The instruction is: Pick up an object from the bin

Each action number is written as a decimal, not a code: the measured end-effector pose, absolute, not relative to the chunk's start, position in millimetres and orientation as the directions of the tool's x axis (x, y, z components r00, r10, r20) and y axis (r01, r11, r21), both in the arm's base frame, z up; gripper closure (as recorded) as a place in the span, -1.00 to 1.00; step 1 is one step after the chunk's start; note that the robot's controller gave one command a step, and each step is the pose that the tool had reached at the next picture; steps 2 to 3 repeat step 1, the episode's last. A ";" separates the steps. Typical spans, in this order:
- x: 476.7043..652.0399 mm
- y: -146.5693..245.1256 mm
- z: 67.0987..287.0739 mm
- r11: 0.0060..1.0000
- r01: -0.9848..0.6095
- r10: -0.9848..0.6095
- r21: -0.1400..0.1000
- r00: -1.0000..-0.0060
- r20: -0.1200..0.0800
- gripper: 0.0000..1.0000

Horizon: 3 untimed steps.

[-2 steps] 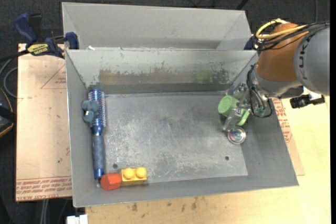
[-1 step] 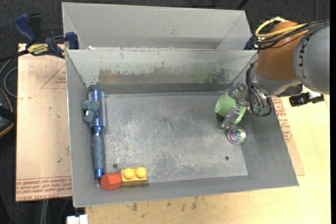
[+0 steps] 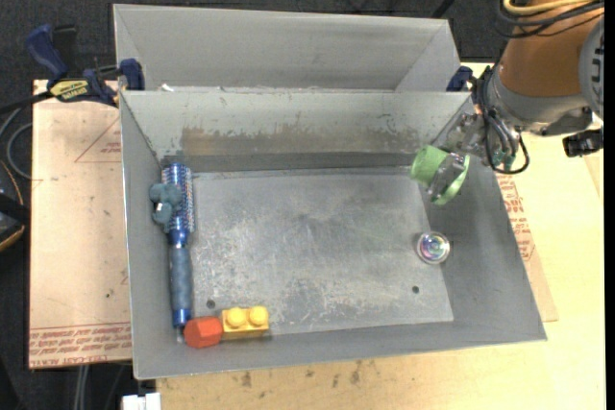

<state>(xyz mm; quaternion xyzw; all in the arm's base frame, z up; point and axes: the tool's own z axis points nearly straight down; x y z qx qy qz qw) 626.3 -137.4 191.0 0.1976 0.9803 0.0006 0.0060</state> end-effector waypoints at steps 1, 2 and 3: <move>599.6 -121.0 212.0 0.987 0.161 0.161 0.001 -0.987 -0.002 1.00; 599.6 -121.0 212.0 0.987 0.161 0.161 0.001 -0.987 -0.002 1.00; 599.6 -121.0 212.0 0.987 0.161 0.161 0.001 -0.987 -0.002 1.00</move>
Offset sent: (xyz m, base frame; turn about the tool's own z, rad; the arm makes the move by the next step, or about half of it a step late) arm -0.0275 0.0152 0.0202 -0.2361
